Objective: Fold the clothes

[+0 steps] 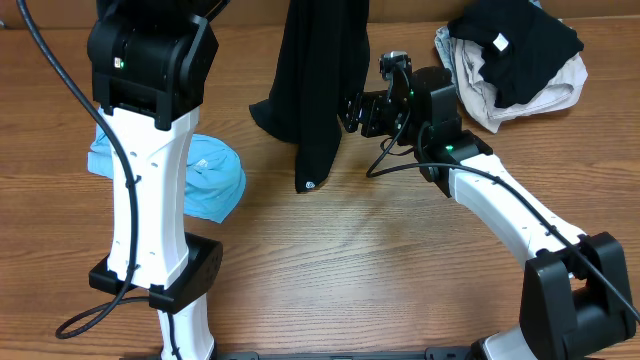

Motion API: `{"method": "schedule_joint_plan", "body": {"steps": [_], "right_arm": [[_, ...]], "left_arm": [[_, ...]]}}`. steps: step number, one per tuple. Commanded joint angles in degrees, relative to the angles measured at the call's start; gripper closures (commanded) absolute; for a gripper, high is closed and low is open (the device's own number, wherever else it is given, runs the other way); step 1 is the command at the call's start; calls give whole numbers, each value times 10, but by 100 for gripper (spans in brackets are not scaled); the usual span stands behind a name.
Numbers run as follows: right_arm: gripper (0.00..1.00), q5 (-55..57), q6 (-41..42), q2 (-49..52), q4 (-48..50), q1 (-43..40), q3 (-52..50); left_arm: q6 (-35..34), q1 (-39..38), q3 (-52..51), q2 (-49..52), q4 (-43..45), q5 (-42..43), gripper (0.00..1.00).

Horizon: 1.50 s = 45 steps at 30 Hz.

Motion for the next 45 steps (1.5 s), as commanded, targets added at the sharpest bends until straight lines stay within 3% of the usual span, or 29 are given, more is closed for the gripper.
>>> {"method": "schedule_joint_plan", "body": {"steps": [1, 3, 7, 9, 17, 24, 38, 45], "right_arm": [[24, -9, 16, 3, 14, 6, 0], [36, -11, 31, 3, 25, 6, 0], [82, -26, 39, 3, 39, 6, 0], [95, -14, 38, 0, 23, 5, 0], [96, 121, 20, -74, -144, -23, 9], [96, 191, 4, -172, -336, -18, 77], [96, 223, 8, -196, -604, 94, 330], [96, 250, 22, -196, -746, 158, 503]], "left_arm": [[-8, 1, 9, -35, 10, 5, 96], [-12, 1, 9, -38, 10, 5, 96], [-12, 1, 9, -41, 9, 3, 96], [-12, 1, 9, -41, 7, -1, 96], [-12, 38, 9, -41, -9, -5, 96], [-13, 131, 10, -49, -33, -4, 96], [-15, 335, 10, -137, -54, -5, 96], [-17, 423, 10, -190, -61, -4, 96]]}}
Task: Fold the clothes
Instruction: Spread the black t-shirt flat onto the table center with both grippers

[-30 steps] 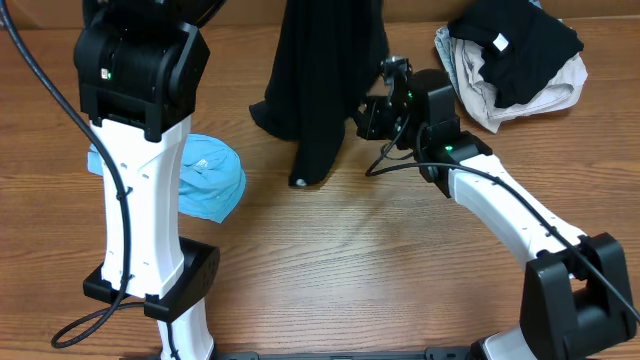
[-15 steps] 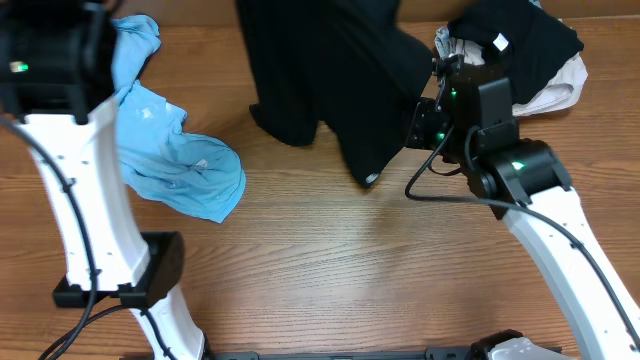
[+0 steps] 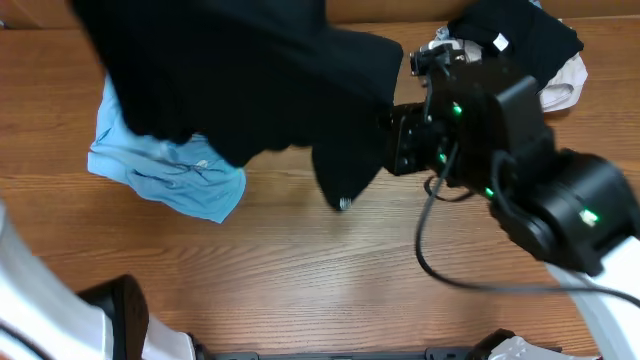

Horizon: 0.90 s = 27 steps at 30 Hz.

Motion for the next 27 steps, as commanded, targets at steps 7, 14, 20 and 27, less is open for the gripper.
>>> {"method": "schedule_joint_plan", "body": {"steps": [7, 14, 20, 27], "right_arm": [[96, 116, 122, -7, -216, 10, 172], [96, 145, 166, 13, -283, -14, 146], [96, 145, 191, 41, -283, -57, 74], [96, 144, 197, 61, -224, -123, -57]], "left_arm": [[-6, 38, 10, -24, -24, -6, 96], [-12, -2, 10, 36, -47, 56, 96], [1, -70, 10, 112, -68, 53, 96], [23, -149, 10, 217, -79, 10, 96]]}}
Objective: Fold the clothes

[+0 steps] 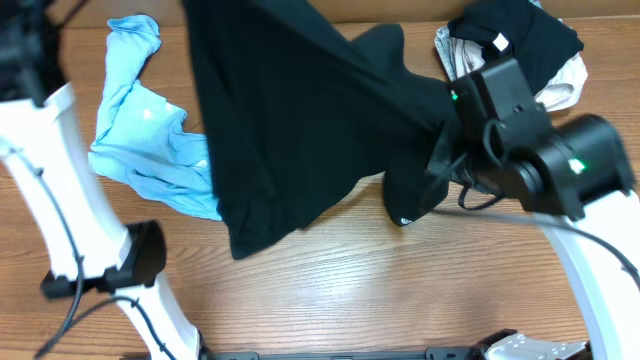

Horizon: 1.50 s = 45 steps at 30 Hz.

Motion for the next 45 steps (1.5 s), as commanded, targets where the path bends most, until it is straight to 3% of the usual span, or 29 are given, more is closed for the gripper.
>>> {"method": "schedule_joint_plan", "body": {"steps": [1, 15, 30, 31, 32, 33, 34, 35, 41, 43, 45], "right_arm": [[96, 36, 14, 5, 21, -36, -65], [96, 57, 9, 69, 303, -135, -301], [96, 66, -52, 101, 434, -242, -325], [96, 66, -52, 107, 435, -244, -325], [96, 66, -52, 113, 436, -245, -325], [95, 66, -52, 119, 438, -245, -325], [92, 66, -52, 125, 440, -245, -325], [81, 66, -52, 132, 441, -245, -325], [11, 40, -83, 132, 433, -245, -315], [0, 21, -94, 122, 419, -245, -300], [0, -12, -116, 107, 395, -245, -278]], "left_arm": [[26, -26, 4, 50, 9, -77, 96], [28, -125, 4, 253, 65, -126, 96], [28, -189, 2, 336, 137, -186, 95], [28, -192, 2, 338, 141, -189, 91], [28, -194, 2, 338, 145, -190, 82], [28, -196, 2, 338, 147, -192, 62], [28, -197, 2, 338, 147, -194, 32], [28, -197, 2, 338, 147, -198, 2], [28, -184, 7, 312, 88, -200, 0], [28, -175, 14, 289, 40, -200, 0], [28, -165, 18, 259, -19, -200, 0]]}}
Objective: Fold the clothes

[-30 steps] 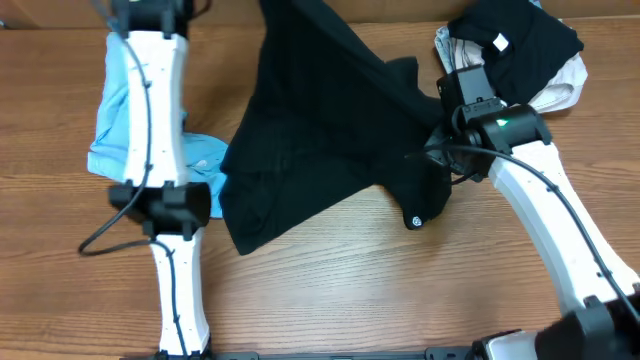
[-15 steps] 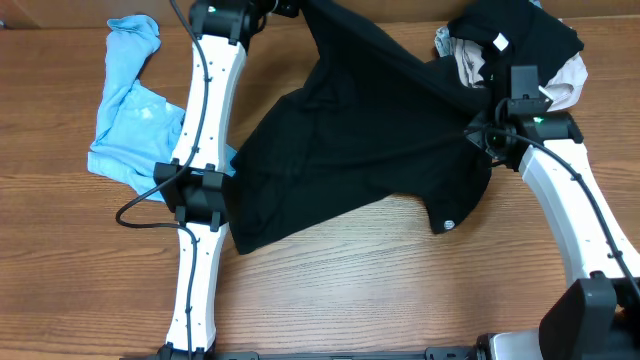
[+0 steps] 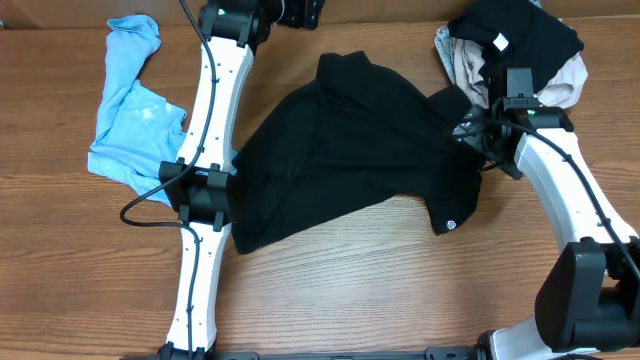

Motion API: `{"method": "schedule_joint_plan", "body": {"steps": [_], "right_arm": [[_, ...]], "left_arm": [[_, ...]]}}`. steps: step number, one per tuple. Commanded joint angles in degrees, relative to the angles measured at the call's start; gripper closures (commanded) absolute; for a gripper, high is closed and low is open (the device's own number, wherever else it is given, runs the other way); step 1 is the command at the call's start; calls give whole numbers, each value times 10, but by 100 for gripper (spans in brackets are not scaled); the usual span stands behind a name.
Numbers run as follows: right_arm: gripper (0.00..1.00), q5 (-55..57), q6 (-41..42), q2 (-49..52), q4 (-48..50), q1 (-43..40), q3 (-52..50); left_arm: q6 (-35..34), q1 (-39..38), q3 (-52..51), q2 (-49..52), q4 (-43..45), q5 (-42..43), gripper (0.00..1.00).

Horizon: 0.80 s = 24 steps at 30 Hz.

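A black shirt [image 3: 340, 150] lies spread on the wooden table, with a small white logo near its lower right hem. My right gripper [image 3: 468, 128] sits at the shirt's right edge, where the cloth bunches into its fingers. My left arm reaches up the table's left-middle. Its gripper [image 3: 300, 12] is at the far edge, a little clear of the shirt's top corner and holding no cloth.
A light blue garment [image 3: 125, 110] lies crumpled at the left, beside my left arm. A pile at the back right has a black garment [image 3: 515, 40] on top of beige and white cloth [image 3: 562, 85]. My left arm's elbow [image 3: 195, 190] rests against the shirt's left edge.
The shirt was held up and stretched between both grippers; now it lies flat on the table. My left gripper has let go and is at the far edge. My right gripper is lower, at the shirt's right side.
The shirt first hung in a narrow drape from high up, my right gripper beside it. Then it was lifted close to the camera and stretched wide between both grippers. Now it is laid out on the table, with only the right gripper still on it.
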Motion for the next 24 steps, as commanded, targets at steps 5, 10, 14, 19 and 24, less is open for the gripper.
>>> {"method": "schedule_joint_plan", "body": {"steps": [5, 10, 14, 19, 24], "right_arm": [[0, -108, -59, -66, -93, -2, 87], [0, -143, -61, -83, -144, -2, 88], [0, -143, -58, -83, -151, -2, 87], [0, -143, -59, -83, -137, -2, 87], [0, -143, -58, -83, -126, -2, 87]], "left_arm": [[61, 33, 21, -139, -194, -9, 0], [133, 15, 20, -154, -338, -10, 0], [139, 1, 16, -138, -426, -30, 2], [140, -27, -65, -137, -426, -25, 0], [200, -52, -181, -137, -426, -54, 0]]}}
